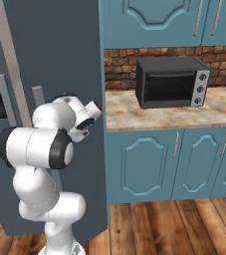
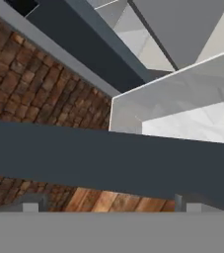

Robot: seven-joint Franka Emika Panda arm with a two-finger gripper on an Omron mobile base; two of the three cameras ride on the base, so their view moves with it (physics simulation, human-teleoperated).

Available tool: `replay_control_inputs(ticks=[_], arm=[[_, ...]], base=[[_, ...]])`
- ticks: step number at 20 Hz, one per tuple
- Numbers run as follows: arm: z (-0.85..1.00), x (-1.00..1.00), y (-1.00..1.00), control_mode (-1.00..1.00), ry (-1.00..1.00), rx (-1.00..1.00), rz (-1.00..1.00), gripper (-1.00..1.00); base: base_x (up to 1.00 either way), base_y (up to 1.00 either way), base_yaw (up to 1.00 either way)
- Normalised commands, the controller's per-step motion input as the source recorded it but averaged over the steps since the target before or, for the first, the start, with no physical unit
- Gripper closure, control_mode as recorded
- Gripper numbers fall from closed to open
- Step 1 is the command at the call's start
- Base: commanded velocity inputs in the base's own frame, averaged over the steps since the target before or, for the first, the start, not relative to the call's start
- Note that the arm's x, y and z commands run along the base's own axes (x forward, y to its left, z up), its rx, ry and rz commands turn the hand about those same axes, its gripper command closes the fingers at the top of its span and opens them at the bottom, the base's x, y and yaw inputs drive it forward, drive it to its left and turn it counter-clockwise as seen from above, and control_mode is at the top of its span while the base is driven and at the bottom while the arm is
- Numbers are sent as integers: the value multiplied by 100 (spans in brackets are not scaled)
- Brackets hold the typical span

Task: Place the peach in the correct fridge rack based on whether it is a fruit or vegetable. Finally, close the fridge door.

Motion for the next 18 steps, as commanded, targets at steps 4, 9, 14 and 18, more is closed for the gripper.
replay_control_inputs(ticks=[4, 9, 14, 18], arm=[[7, 0, 39, -100, -25, -2, -9, -100], [5, 10, 24, -100, -36, -2, -30, -100], [0, 48, 23, -100, -34, 0, -38, -100], [1, 76, 21, -100, -26, 0, -32, -100]], base=[[0, 0, 0], [0, 0, 0], [0, 0, 0], [0, 0, 0]])
